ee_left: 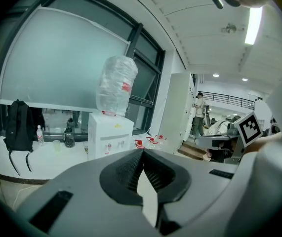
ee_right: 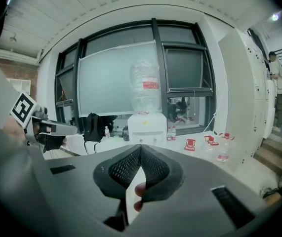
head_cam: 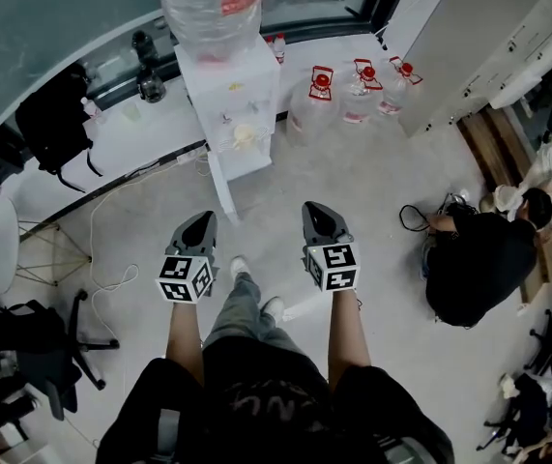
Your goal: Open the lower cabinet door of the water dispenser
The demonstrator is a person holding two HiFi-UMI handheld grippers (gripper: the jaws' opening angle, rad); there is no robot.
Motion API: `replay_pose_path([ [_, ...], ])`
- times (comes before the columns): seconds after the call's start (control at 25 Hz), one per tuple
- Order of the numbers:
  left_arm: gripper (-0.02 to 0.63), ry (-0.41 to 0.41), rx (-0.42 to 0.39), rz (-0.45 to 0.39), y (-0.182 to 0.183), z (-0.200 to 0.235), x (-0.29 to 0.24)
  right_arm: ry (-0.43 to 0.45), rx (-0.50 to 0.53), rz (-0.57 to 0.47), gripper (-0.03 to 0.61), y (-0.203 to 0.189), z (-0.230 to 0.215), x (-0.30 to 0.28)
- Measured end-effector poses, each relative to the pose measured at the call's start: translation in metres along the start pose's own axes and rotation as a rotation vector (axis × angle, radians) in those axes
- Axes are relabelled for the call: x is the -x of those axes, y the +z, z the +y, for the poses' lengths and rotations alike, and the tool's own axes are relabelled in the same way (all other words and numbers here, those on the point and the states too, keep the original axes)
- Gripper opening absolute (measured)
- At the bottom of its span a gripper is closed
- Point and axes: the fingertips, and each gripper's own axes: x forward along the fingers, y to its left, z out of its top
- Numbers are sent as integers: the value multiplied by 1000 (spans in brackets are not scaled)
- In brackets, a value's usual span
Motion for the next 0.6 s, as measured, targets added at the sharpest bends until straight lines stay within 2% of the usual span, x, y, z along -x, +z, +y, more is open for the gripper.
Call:
replay_pose_path([
  [0.28, 12, -6, -52, -49, 31, -4, 17, -33, -2, -54, 14, 25, 1, 26],
  [0.44, 12, -2, -131, -55, 47, -7, 25, -37, 5, -91, 14, 37, 6, 37],
  [0.6, 12, -3, -163, -104, 77, -13, 32, -37, 21, -116, 14, 53, 9, 44],
])
